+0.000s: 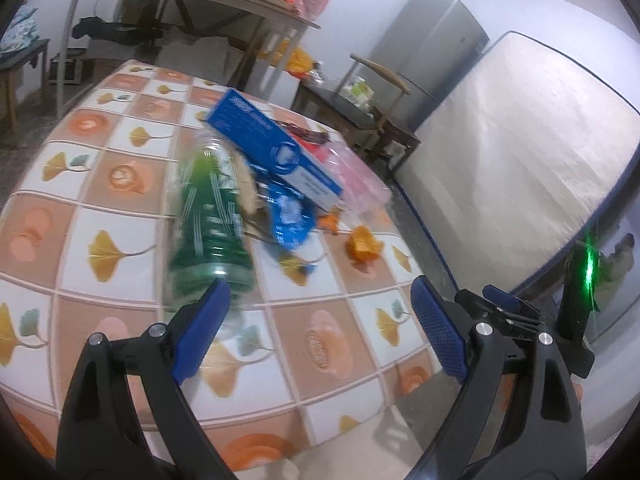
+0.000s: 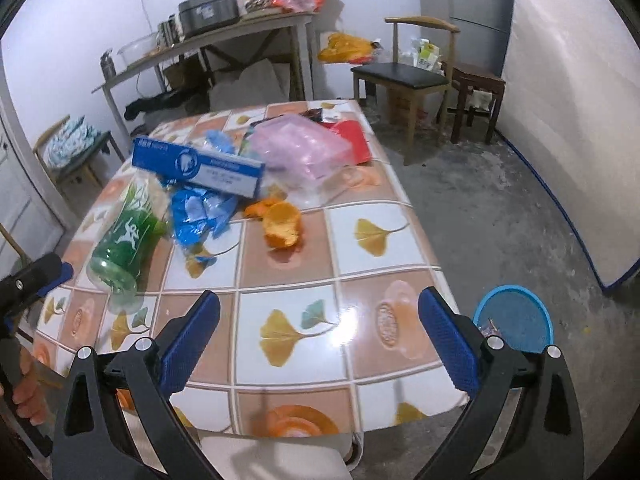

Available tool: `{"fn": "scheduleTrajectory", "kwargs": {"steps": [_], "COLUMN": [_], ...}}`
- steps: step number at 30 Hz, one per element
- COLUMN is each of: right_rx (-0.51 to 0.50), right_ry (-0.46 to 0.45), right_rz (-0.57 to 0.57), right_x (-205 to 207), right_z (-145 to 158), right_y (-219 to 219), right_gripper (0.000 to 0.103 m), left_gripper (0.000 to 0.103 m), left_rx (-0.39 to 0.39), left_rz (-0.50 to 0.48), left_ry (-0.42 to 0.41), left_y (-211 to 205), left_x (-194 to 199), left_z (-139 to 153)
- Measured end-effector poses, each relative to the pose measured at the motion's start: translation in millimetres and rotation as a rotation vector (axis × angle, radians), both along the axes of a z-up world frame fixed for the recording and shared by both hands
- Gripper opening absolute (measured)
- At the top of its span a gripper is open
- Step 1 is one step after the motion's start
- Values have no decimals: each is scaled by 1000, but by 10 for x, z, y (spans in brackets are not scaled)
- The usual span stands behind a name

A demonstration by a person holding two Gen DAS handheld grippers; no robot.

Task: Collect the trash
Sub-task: 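Move both tools back over the table toward the remaining trash, then grasp the green plastic bottle with the left tool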

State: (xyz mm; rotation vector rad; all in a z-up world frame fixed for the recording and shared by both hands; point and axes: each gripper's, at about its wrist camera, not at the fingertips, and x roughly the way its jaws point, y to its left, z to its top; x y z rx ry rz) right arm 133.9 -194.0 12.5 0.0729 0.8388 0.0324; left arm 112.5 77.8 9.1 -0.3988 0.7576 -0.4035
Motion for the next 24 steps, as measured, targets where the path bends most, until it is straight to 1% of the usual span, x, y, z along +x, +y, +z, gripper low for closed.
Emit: {"fn": "scheduleTrajectory", "kwargs": {"steps": [7,9,12,17,19,21,24], "right_rx": [-127,-140,-120,3,27,38,51], "right_ry": [-21,-22,-34,-47,-41,-23,-3], "right_rz": [57,77,105,173,188,199,205], "right_x": [153,190,226,245,244,253,281], "right_z": [-52,-50,-45,-90,-129,-171,-206], "right_y": [432,524,599,649,667,680,672], "right_gripper": [96,96,96,96,96,96,96], "left_gripper": [88,88,88,88,88,88,88], "left_rx": [13,15,33,97,118,119,82], "left_rz": [68,89,111,150,161,168,154], "left_ry": [-8,-8,-3,10,17,31,45], "left_y": [300,389,476,607,626,628,581], "left_x": [18,21,4,-36,-29,12,143], "left_z": [-39,-55,-75,-133,-170,-207,-223]}}
